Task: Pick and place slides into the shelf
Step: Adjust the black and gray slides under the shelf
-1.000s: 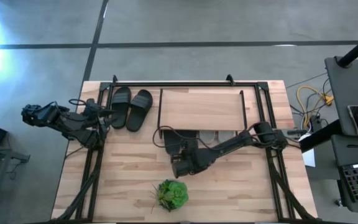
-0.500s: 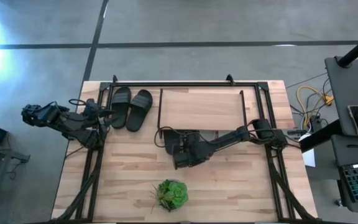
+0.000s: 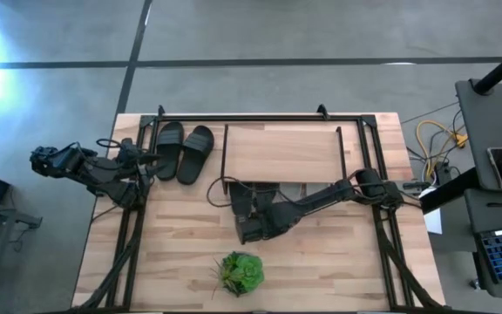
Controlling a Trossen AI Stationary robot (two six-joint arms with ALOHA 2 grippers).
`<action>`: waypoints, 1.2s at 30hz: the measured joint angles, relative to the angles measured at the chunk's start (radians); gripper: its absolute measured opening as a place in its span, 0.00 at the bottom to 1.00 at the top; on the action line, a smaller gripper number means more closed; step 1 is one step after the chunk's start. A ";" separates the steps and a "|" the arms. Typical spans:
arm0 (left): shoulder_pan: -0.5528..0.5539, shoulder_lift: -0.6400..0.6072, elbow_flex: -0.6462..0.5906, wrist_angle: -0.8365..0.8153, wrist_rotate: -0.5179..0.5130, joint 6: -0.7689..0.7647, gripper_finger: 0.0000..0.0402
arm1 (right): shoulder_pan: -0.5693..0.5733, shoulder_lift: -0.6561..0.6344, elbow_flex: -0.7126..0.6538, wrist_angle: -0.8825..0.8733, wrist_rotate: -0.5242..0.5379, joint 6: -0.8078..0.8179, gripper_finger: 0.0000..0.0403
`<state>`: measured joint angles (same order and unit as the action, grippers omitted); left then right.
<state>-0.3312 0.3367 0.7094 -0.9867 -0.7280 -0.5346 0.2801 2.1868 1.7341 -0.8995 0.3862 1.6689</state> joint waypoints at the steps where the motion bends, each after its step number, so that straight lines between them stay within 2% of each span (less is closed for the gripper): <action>1: 0.000 0.000 0.000 0.000 0.000 0.000 0.37 | 0.001 0.000 0.015 0.010 -0.008 -0.022 0.02; 6: 0.000 0.000 0.000 0.000 0.000 0.000 0.37 | -0.004 0.001 0.044 0.110 -0.012 -0.118 0.02; 10: 0.000 0.000 0.000 0.000 0.000 0.000 0.37 | -0.011 0.022 0.031 0.191 -0.036 -0.124 0.02; 22: 0.000 0.000 0.000 0.001 -0.003 0.000 0.37 | -0.026 0.088 0.050 0.241 -0.064 -0.144 0.02; 36: 0.000 -0.001 0.000 0.001 0.001 -0.002 0.37 | -0.108 0.129 0.058 0.269 0.089 -0.211 0.02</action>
<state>-0.3313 0.3359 0.7094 -0.9861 -0.7274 -0.5362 0.1718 2.3161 1.7916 -0.6306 0.4748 1.4574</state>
